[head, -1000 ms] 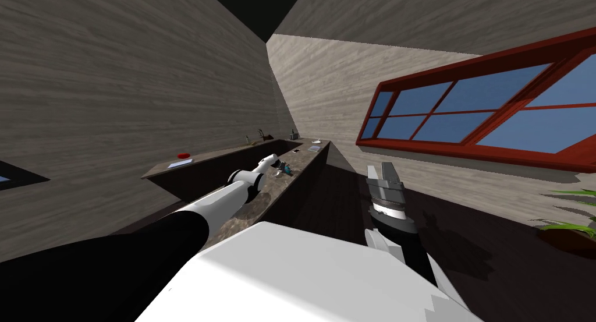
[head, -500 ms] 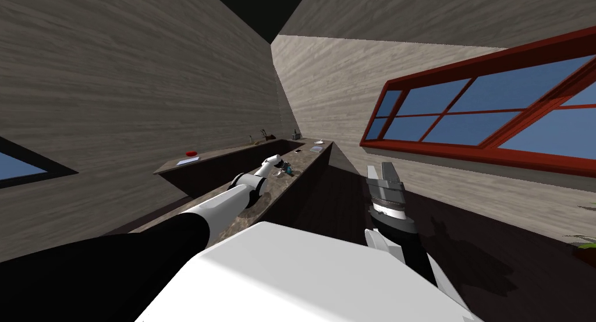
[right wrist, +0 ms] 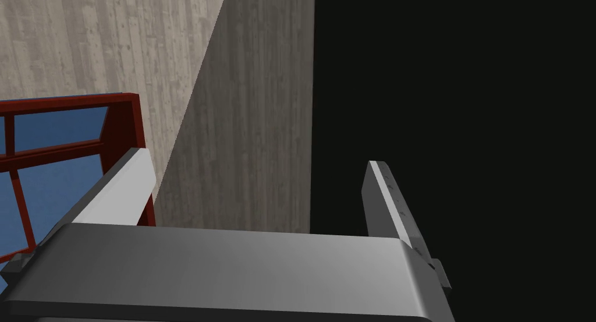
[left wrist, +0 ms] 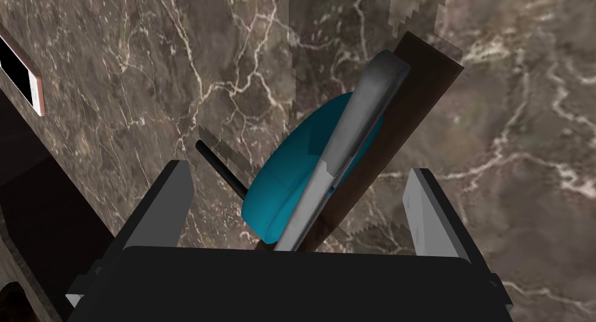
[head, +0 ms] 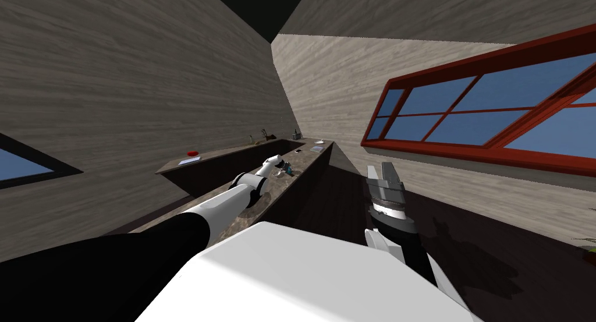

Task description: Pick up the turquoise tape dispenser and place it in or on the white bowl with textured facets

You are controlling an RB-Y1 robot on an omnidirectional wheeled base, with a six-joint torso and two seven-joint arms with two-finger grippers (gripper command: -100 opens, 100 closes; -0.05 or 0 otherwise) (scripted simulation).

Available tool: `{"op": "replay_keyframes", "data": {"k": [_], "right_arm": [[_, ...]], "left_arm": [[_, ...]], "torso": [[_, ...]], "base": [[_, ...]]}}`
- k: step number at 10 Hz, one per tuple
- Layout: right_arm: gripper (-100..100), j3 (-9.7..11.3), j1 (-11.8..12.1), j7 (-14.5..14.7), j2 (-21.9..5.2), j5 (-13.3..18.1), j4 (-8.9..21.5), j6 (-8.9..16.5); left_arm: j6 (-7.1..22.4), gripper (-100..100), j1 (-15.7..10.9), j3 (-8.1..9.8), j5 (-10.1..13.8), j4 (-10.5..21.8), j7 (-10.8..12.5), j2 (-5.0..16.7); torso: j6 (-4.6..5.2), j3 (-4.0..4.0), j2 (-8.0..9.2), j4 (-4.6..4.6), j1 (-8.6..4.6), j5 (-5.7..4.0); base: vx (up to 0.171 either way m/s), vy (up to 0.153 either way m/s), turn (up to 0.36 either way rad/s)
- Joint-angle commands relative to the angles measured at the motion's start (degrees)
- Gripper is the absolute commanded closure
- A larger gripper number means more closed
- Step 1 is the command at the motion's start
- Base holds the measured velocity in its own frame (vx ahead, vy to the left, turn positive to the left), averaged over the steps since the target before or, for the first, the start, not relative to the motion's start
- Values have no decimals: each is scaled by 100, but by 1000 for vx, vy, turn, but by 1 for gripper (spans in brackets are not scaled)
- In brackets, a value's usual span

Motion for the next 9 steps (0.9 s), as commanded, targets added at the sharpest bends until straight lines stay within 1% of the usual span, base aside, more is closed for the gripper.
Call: {"op": "replay_keyframes", "data": {"k": [1, 4, 5, 6, 7, 9], "right_arm": [[0, 0, 0, 0, 0, 0, 0, 0], [0, 0, 0, 0, 0, 0, 0, 0], [0, 0, 0, 0, 0, 0, 0, 0], [0, 0, 0, 0, 0, 0, 0, 0], [0, 0, 0, 0, 0, 0, 0, 0], [0, 0, 0, 0, 0, 0, 0, 0]], "left_arm": [[0, -100, 0, 0, 0, 1, 0, 0], [0, -100, 0, 0, 0, 1, 0, 0], [-162, -100, 129, 29, -14, 33, -38, -39], [-82, -100, 57, 17, -5, 47, -26, -22], [-108, 100, 64, 19, -5, 54, -34, -26], [-104, 100, 60, 13, -9, 50, -43, -27]], "torso": [[0, 0, 0, 0, 0, 0], [0, 1, 2, 0, 2, 0], [0, 2, 3, 1, 2, 1], [2, -5, -10, -2, -3, 0], [0, -4, -7, -2, -3, -1], [-4, -3, -4, -2, 1, 3]], "base": [[4, -4, 13], [-5, 6, -18], [37, -8, -83], [13, -8, -6], [0, 0, 0], [0, 0, 0]]}}
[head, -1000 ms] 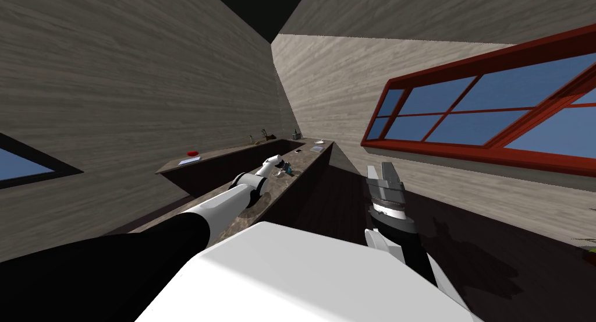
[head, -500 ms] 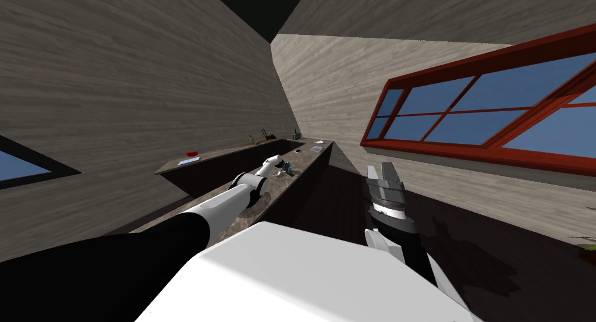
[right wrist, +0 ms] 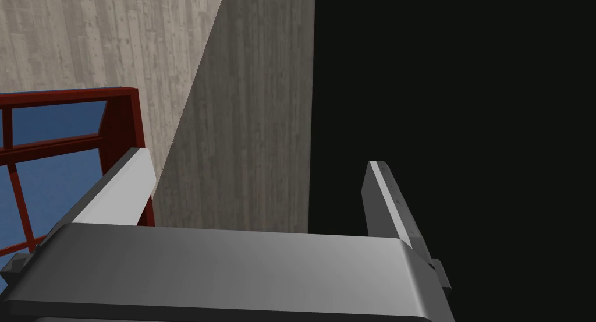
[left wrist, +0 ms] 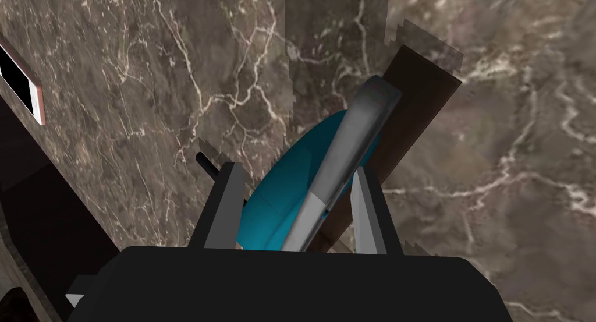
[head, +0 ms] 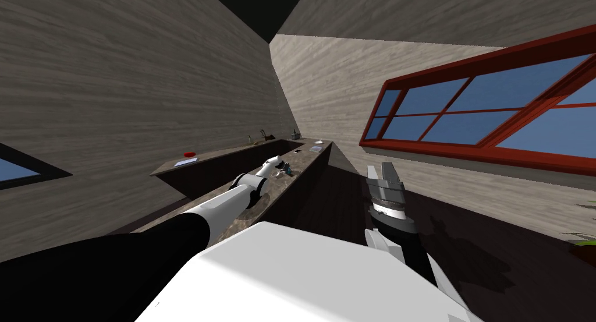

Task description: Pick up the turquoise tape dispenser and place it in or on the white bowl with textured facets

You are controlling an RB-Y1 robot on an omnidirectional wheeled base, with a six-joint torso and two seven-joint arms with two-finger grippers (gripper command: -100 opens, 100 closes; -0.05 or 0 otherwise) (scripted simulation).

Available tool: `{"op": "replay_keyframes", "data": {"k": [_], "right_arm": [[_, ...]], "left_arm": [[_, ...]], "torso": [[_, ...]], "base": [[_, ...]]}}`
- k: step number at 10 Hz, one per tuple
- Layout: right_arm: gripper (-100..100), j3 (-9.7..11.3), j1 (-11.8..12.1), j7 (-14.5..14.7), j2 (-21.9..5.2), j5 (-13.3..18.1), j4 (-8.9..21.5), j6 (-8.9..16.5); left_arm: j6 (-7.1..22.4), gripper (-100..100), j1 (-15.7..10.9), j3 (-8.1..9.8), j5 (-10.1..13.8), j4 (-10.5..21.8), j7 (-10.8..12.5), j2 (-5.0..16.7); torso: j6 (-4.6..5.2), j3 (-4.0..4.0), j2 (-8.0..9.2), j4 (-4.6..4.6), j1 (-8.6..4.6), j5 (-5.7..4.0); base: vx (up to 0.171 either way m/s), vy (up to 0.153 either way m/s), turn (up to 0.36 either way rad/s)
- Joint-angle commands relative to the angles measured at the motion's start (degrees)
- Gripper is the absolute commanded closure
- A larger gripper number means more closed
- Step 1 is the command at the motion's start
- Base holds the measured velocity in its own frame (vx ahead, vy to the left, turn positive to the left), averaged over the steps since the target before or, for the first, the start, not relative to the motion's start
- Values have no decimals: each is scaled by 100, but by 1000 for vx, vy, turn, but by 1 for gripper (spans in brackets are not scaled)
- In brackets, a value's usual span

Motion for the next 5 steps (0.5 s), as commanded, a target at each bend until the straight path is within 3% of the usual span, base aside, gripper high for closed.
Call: {"op": "replay_keyframes", "data": {"k": [1, 2, 3, 4, 5], "right_arm": [[0, 0, 0, 0, 0, 0, 0, 0], [0, 0, 0, 0, 0, 0, 0, 0], [0, 0, 0, 0, 0, 0, 0, 0], [0, 0, 0, 0, 0, 0, 0, 0], [0, 0, 0, 0, 0, 0, 0, 0]], "left_arm": [[0, 100, 0, 0, 0, 0, 0, 0], [0, 100, 1, 0, 0, 0, 0, 0], [0, 0, 1, 0, 0, 1, 0, 0], [0, 100, 1, 0, 0, 0, 0, 0], [-2, 0, -1, 0, 0, -1, 0, 1]], "torso": [[0, 0, 0, 0, 0, 0], [0, 0, 0, 0, 1, 0], [0, 1, 1, 1, 1, 0], [0, 1, 1, 1, 1, 0], [0, 1, 2, 0, 1, 0]], "base": [[0, 0, 0], [0, 0, 0], [0, 0, 0], [0, 0, 0], [0, 0, 0]]}}
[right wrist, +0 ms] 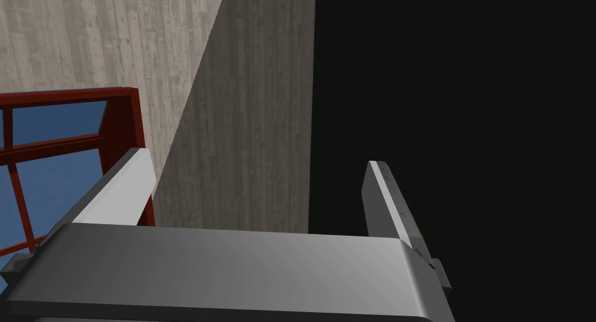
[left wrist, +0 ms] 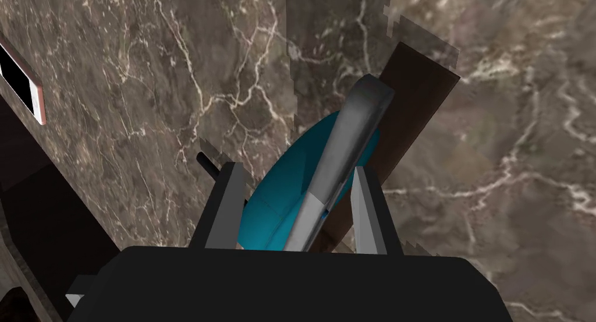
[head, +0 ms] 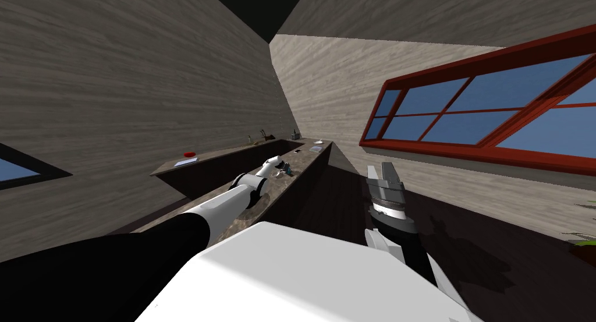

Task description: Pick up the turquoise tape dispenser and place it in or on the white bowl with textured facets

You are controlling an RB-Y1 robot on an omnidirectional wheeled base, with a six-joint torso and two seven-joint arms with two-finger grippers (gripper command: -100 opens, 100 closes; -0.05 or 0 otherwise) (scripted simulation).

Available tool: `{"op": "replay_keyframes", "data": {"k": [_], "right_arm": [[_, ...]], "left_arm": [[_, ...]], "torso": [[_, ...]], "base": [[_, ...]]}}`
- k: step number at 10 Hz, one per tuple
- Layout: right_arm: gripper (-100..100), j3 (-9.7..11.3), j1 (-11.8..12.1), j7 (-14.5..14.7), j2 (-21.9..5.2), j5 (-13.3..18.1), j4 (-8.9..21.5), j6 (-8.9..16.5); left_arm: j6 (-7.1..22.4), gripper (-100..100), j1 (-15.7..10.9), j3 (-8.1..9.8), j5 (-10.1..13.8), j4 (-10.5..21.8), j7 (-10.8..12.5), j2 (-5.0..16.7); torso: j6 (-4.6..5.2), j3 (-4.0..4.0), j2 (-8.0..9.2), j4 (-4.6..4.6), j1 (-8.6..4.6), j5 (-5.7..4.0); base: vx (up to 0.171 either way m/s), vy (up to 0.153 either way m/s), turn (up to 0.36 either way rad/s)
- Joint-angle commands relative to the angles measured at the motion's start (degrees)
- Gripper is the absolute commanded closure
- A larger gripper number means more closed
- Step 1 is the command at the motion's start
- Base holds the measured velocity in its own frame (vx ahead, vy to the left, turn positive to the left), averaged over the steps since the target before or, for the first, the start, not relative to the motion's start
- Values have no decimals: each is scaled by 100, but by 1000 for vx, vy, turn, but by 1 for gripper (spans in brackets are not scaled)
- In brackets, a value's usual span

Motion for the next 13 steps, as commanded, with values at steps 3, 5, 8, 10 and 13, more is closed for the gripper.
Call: {"op": "replay_keyframes", "data": {"k": [3, 5, 8, 10, 13], "right_arm": [[0, -1, -1, 0, 0, 0, 0, 0], [0, 0, -1, 0, 0, 0, 0, 0], [0, 0, -1, 0, 0, 0, 0, 0], [0, 0, -2, 0, 0, 0, 0, 0], [0, 0, -1, 0, 0, 0, 1, 0]], "left_arm": [[145, 100, -314, -2, 78, -259, 101, 225], [318, 100, -465, -38, 151, -406, 205, 344], [787, 100, -743, -149, 335, -696, 451, 585], [1055, 100, -872, -211, 438, -827, 563, 702], [1456, 100, -1060, -298, 592, -997, 693, 867]], "torso": [[-22, 45, 72, 23, 32, 3], [-23, 49, 74, 27, 18, 1], [-23, 52, 78, 29, 6, 0], [-20, 56, 86, 30, 6, 0], [-14, 47, 70, 25, 0, -1]], "base": [[-140, 40, 142], [-115, 12, 144], [-117, -1, 194], [-129, 16, 140], [-96, 8, 122]]}}
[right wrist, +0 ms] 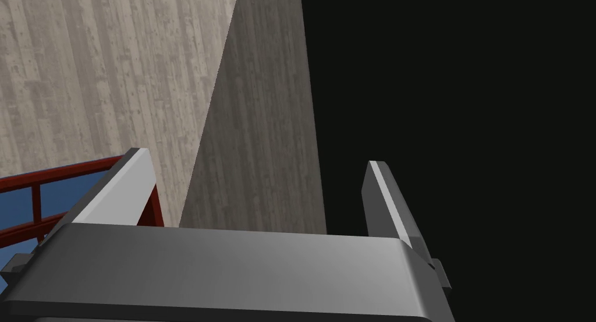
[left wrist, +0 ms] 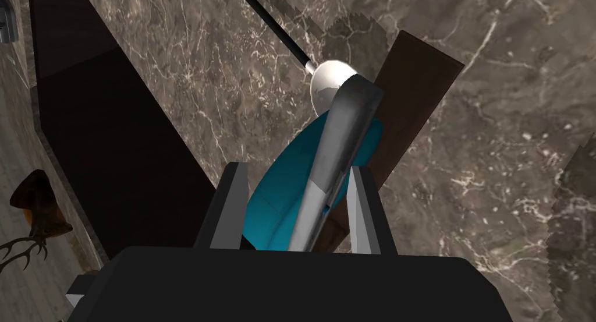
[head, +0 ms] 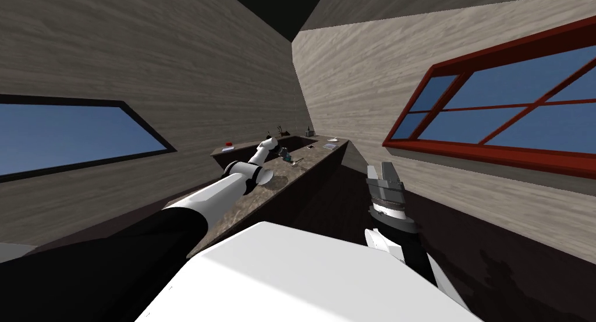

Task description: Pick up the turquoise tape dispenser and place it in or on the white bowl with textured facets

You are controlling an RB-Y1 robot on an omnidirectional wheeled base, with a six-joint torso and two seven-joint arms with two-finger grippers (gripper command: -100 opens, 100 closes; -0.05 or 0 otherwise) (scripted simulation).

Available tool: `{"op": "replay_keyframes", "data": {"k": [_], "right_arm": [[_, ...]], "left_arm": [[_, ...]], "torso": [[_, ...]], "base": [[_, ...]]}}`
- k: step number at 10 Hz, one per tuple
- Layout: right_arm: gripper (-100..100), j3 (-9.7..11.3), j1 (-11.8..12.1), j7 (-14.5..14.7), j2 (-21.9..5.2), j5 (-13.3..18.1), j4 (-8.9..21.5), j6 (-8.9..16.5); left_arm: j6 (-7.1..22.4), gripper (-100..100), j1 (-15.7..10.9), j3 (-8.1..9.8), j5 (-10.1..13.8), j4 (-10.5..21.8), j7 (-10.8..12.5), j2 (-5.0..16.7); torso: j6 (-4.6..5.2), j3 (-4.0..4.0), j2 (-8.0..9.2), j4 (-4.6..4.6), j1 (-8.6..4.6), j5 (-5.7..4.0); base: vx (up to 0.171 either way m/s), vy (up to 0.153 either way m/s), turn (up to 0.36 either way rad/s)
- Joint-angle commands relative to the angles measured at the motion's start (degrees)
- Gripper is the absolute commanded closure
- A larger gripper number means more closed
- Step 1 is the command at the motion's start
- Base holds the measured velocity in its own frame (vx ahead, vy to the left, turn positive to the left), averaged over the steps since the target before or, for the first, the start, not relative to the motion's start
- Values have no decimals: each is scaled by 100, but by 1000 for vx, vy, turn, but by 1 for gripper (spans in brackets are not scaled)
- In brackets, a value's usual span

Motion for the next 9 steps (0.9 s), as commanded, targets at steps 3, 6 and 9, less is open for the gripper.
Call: {"op": "replay_keyframes", "data": {"k": [3, 6, 9], "right_arm": [[0, 0, 0, 0, 0, 0, 0, 0], [0, 0, 0, 0, 0, 0, 0, 0], [0, -1, 0, 0, -1, 0, 0, 0]], "left_arm": [[463, 100, -167, -84, 176, -227, 118, 183], [803, 100, -373, -139, 310, -324, 146, 354], [1096, 100, -493, -125, 408, -263, -8, 518]], "torso": [[0, -3, -4, -2, 9, 2], [1, -2, -4, -1, 12, 2], [1, -2, -2, -3, 36, 9]], "base": [[-86, 31, 93], [-88, 49, 66], [-93, 109, 4]]}}
